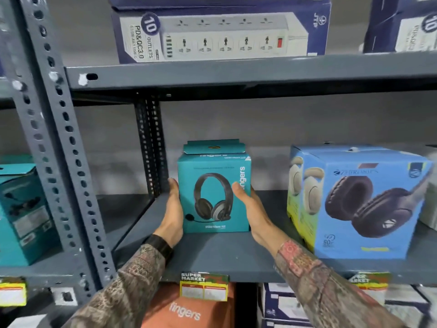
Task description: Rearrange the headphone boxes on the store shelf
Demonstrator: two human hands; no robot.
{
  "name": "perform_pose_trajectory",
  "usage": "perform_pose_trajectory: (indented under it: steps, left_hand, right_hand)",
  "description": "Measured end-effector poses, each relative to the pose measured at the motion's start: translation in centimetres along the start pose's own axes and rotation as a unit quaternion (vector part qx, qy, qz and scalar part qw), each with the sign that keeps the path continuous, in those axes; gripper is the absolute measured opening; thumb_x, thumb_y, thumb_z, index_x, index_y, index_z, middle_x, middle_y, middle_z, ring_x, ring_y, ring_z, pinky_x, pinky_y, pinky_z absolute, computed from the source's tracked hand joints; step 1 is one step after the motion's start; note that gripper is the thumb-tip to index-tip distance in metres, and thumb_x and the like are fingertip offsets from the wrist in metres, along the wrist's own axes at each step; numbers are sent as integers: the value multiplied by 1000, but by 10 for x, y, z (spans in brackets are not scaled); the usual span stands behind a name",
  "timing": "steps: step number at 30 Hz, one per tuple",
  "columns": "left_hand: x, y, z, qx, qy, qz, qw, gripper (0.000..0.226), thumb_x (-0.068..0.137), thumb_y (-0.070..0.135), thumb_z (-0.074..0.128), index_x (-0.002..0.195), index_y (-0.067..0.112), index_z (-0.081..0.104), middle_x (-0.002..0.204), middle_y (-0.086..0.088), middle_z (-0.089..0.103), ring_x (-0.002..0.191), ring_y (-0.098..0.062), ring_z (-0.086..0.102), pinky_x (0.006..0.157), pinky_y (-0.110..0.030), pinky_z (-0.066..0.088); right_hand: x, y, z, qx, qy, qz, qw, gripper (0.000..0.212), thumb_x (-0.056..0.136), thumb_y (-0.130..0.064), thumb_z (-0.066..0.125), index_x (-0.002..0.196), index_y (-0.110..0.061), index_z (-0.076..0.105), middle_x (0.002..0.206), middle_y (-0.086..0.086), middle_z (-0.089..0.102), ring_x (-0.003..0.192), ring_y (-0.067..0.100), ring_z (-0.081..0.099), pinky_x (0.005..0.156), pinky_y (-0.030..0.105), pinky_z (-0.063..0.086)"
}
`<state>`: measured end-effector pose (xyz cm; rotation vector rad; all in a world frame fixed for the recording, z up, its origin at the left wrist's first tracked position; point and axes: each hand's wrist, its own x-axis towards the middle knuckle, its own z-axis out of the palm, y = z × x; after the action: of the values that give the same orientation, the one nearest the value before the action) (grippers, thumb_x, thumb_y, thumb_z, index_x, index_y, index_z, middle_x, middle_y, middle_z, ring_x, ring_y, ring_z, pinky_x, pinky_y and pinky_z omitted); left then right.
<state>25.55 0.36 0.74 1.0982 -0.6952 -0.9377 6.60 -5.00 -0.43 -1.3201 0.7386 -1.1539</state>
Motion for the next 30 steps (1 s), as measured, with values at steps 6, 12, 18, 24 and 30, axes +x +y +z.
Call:
perform_pose_trajectory:
  steps: [6, 12, 18, 24, 30]
  left_hand:
    - [11, -4, -2, 9, -17, 6, 1000, 69, 107, 76, 20, 111, 41, 79, 94, 14, 91, 81, -7, 87, 79, -34, 65]
    - [-4, -3, -6, 62, 45, -10, 997, 63, 102, 83, 35, 102, 34, 75, 90, 8, 85, 84, -15, 79, 76, -32, 60]
    - [-24, -13, -20, 94, 97, -7, 991, 71, 90, 89, 40, 99, 28, 75, 74, 13, 84, 92, -16, 75, 76, -35, 55]
    - [-37, -19, -26, 86, 84, 5, 993, 63, 85, 88, 43, 91, 40, 83, 77, 20, 87, 101, -19, 80, 78, -36, 57]
    - [-48, -13, -25, 86, 77, 14, 993, 55, 100, 73, 44, 78, 46, 87, 74, 19, 86, 96, -17, 80, 75, -35, 59]
  right_hand:
    - [5, 1, -2, 3, 21, 4, 1000, 32, 89, -55, 76, 117, -39, 77, 115, -10, 87, 110, 19, 82, 79, 28, 66]
    - [-10, 4, 0, 1, 27, 8, 1000, 28, 96, -52, 75, 118, -35, 75, 115, -9, 87, 108, 18, 83, 77, 26, 67]
    - [-44, 9, -2, 27, 3, -29, 999, 33, 87, -50, 82, 116, -35, 79, 111, -5, 88, 94, 15, 86, 70, 24, 66]
    - [-59, 12, -1, 30, 4, -49, 998, 41, 92, -42, 82, 130, -27, 76, 117, -4, 87, 102, 19, 85, 74, 27, 67]
    - [-66, 10, 5, 0, 8, -50, 999, 65, 80, -60, 82, 137, -31, 69, 123, -6, 85, 111, 18, 82, 88, 35, 68]
